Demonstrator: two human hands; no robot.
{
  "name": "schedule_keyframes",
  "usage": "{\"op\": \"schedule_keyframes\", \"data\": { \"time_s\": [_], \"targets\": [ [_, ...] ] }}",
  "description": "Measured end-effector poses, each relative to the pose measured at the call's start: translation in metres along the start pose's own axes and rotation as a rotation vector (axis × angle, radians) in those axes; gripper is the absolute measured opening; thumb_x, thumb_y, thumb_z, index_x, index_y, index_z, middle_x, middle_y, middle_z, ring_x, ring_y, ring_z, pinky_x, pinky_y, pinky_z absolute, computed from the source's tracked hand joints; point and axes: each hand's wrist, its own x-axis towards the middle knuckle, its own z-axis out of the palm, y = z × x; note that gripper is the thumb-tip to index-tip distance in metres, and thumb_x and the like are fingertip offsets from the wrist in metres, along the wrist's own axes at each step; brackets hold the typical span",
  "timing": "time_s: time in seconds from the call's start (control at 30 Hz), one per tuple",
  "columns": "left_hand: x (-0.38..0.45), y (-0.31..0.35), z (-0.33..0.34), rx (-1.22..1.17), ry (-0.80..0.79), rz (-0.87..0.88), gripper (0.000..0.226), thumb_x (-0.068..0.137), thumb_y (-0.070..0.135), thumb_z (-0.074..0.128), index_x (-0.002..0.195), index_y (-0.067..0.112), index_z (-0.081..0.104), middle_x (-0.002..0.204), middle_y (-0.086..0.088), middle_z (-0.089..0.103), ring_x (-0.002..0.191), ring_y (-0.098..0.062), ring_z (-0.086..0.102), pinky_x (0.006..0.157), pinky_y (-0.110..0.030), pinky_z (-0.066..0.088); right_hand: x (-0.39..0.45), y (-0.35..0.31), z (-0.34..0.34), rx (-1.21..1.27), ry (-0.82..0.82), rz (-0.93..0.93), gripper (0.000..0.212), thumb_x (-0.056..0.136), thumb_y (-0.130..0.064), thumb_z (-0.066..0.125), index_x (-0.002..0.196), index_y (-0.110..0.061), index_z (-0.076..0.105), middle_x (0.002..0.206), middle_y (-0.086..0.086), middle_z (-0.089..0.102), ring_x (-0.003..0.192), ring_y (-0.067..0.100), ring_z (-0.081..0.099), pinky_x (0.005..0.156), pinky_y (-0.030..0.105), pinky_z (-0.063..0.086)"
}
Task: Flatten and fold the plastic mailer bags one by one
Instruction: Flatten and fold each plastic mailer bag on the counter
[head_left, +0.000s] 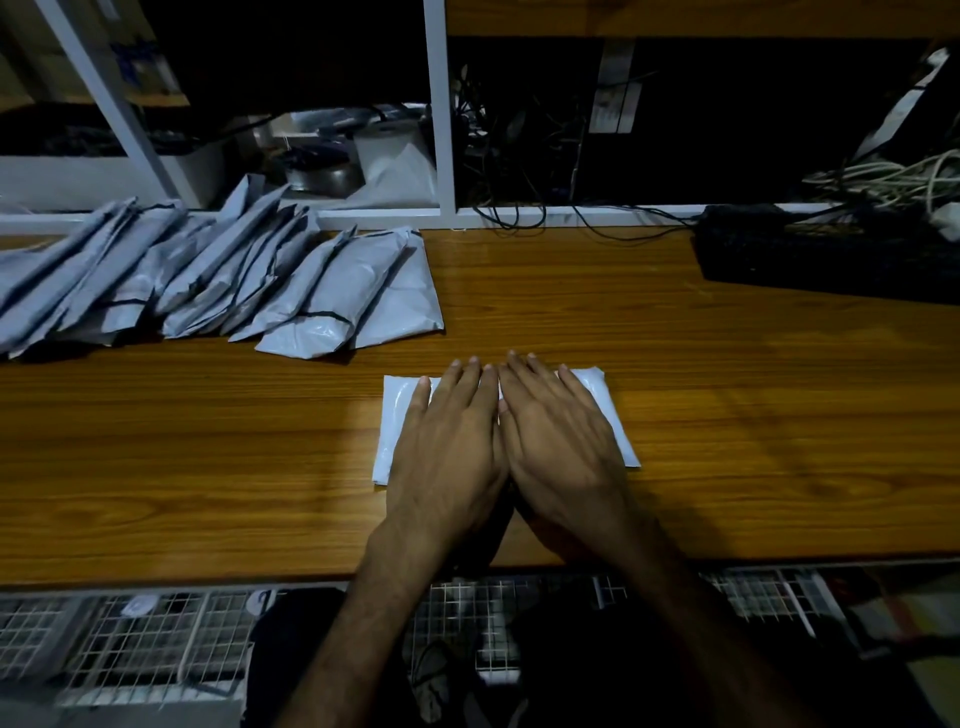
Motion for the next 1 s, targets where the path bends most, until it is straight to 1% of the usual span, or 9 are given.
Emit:
{"op": "schedule_keyframes", "data": {
  "time_s": [0.2, 0.37, 0.57, 0.77, 0.93, 1.0],
  "targets": [
    [-0.0006, -0.0003, 0.001, 0.0, 0.011, -0.005, 0.083, 0.093, 0.045, -0.002, 0.162, 0.013, 0.031, 0.17, -0.006, 0.026, 0.159, -0.018, 0.015, 0.13, -0.04, 0.007, 0.0006, 0.0016, -0.0017, -0.016, -0.055, -0.008, 0.074, 0.099, -0.04, 0.005, 0.155, -0.012, 0.044, 0.163, 0.006, 0.039, 0.154, 0.017, 0.028, 0.128, 0.039, 0.017],
    [-0.0009, -0.0001, 0.0014, -0.001, 0.006, -0.017, 0.084, 0.093, 0.047, -0.005, 0.163, 0.015, 0.028, 0.171, -0.005, 0.023, 0.159, -0.017, 0.012, 0.13, -0.039, 0.005, 0.0001, 0.0012, -0.0018, -0.001, -0.041, 0.001, 0.071, 0.1, -0.039, 0.008, 0.151, -0.01, 0.049, 0.16, 0.008, 0.044, 0.152, 0.019, 0.034, 0.127, 0.042, 0.022],
    [-0.0004, -0.0006, 0.0022, 0.008, -0.007, -0.034, 0.071, 0.101, 0.042, 0.006, 0.163, 0.014, 0.027, 0.171, -0.004, 0.022, 0.159, -0.016, 0.011, 0.129, -0.039, 0.004, 0.0025, 0.0004, -0.0044, 0.007, -0.058, 0.018, 0.074, 0.096, -0.04, 0.008, 0.151, -0.012, 0.049, 0.161, 0.006, 0.044, 0.152, 0.019, 0.034, 0.126, 0.04, 0.021],
    [-0.0004, -0.0003, 0.0032, 0.023, -0.007, -0.045, 0.069, 0.103, 0.042, 0.009, 0.163, 0.014, 0.025, 0.172, -0.004, 0.022, 0.159, -0.016, 0.01, 0.129, -0.038, 0.003, 0.0022, -0.0008, -0.0078, 0.01, -0.072, 0.021, 0.078, 0.094, -0.042, 0.006, 0.151, -0.011, 0.049, 0.16, 0.007, 0.045, 0.152, 0.02, 0.034, 0.126, 0.041, 0.02],
    [-0.001, -0.0008, 0.0032, 0.045, -0.013, -0.047, 0.078, 0.098, 0.046, -0.002, 0.164, 0.013, 0.023, 0.172, -0.004, 0.02, 0.159, -0.016, 0.01, 0.13, -0.04, 0.005, 0.0024, -0.0008, -0.0081, 0.002, -0.087, 0.035, 0.079, 0.093, -0.043, 0.005, 0.152, -0.012, 0.048, 0.161, 0.006, 0.043, 0.153, 0.02, 0.033, 0.126, 0.04, 0.019],
    [-0.0009, -0.0013, 0.0036, 0.054, -0.01, -0.048, 0.08, 0.096, 0.046, -0.003, 0.164, 0.013, 0.023, 0.172, -0.005, 0.02, 0.159, -0.017, 0.01, 0.13, -0.04, 0.005, 0.0027, -0.0009, -0.0085, -0.001, -0.099, 0.04, 0.081, 0.092, -0.044, 0.003, 0.153, -0.013, 0.046, 0.162, 0.005, 0.041, 0.153, 0.019, 0.031, 0.127, 0.04, 0.017]
  ]
}}
